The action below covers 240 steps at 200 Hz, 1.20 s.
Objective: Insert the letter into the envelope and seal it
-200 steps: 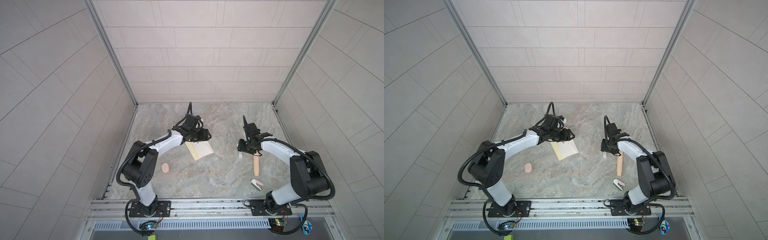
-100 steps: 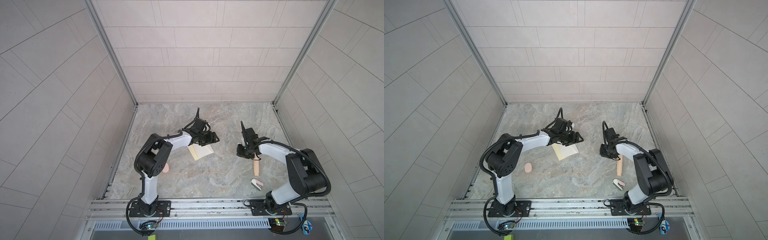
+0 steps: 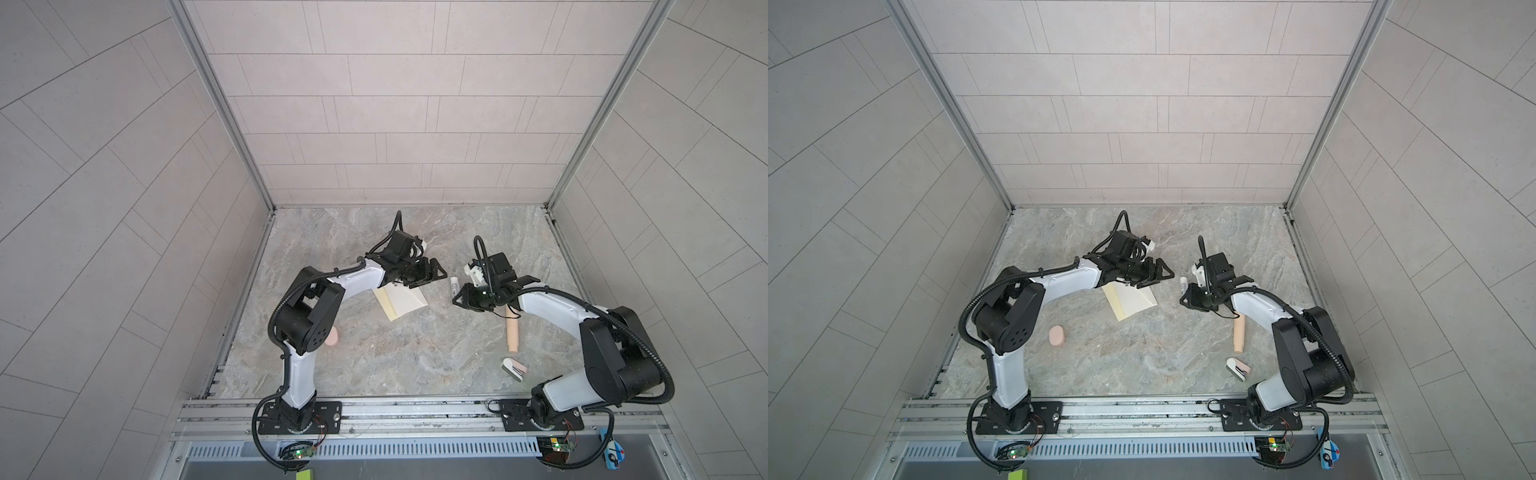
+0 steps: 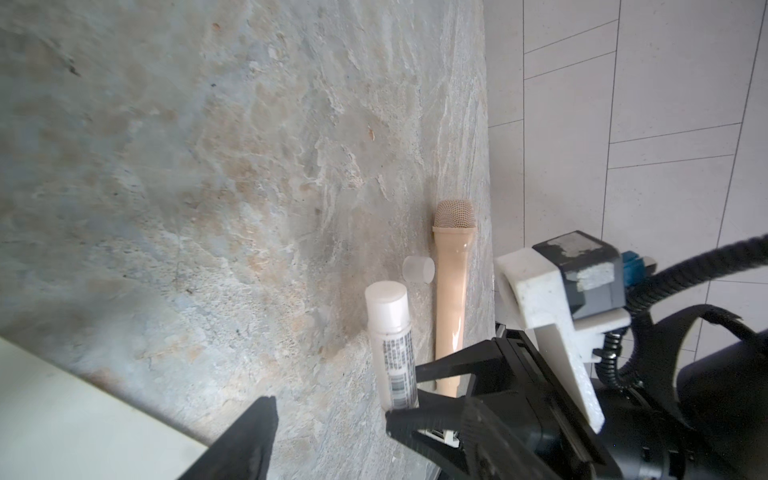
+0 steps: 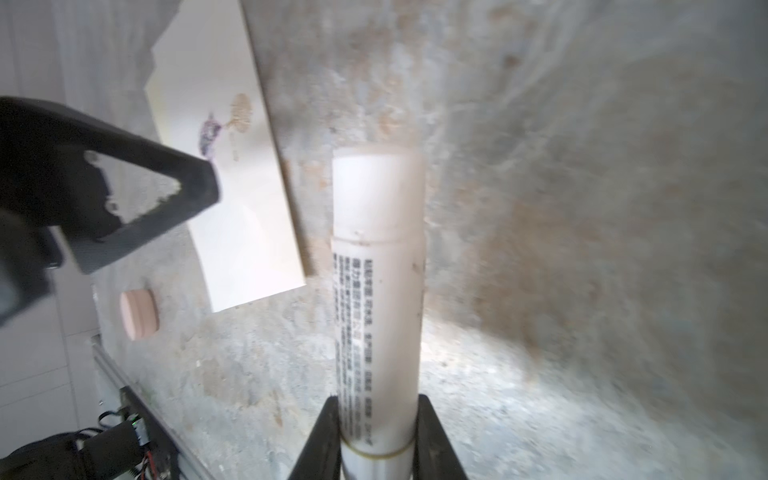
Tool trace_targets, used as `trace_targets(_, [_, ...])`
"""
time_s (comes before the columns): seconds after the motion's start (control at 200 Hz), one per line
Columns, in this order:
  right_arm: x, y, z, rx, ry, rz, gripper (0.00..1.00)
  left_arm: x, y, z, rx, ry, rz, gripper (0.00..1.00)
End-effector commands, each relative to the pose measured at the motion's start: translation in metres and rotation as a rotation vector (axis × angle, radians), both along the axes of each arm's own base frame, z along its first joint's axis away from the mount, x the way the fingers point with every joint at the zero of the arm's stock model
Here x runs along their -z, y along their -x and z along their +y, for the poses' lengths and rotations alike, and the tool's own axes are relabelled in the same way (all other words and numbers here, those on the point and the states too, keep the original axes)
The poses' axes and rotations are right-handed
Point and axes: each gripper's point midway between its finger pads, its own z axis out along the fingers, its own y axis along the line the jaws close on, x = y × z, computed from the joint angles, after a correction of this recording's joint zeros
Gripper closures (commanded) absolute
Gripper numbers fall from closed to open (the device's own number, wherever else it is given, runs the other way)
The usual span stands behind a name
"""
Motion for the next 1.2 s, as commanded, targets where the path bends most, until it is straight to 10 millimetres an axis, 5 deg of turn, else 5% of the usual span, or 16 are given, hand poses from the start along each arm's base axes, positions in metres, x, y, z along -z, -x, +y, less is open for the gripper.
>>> trace_targets(0.0, [-0.028, -0.003, 0.024, -0.086, -0.104, -0.063, 0.98, -0.012, -0.001, -0.011, 0.032, 0.049, -0.008, 0.22])
trace_targets(0.295, [-0.056, -0.023, 0.037, -0.078, -0.177, -0.116, 0.98, -0.009, 0.002, -0.012, 0.041, 0.055, 0.012, 0.41])
trace_targets(0.535, [-0.069, -0.024, 0.050, -0.134, -0.207, -0.121, 0.99, -0.010, 0.000, -0.013, 0.037, 0.061, 0.008, 0.47])
trace_targets(0.711, [-0.068, -0.023, 0.048, -0.142, -0.162, -0.116, 1.00, -0.005, -0.001, -0.008, 0.015, 0.038, 0.021, 0.81])
trace_targets(0.841, [-0.057, -0.021, 0.037, -0.124, 0.031, -0.127, 1.00, 0.006, -0.003, 0.004, -0.041, -0.056, 0.059, 1.00])
trace_targets(1.031, [-0.053, -0.028, 0.010, -0.003, 0.483, -0.244, 1.00, 0.007, -0.008, 0.016, -0.108, -0.142, 0.146, 1.00])
trace_targets(1.196, [-0.063, -0.029, 0.002, 0.093, 0.686, -0.360, 0.98, 0.000, -0.018, 0.010, -0.177, -0.042, 0.224, 1.00])
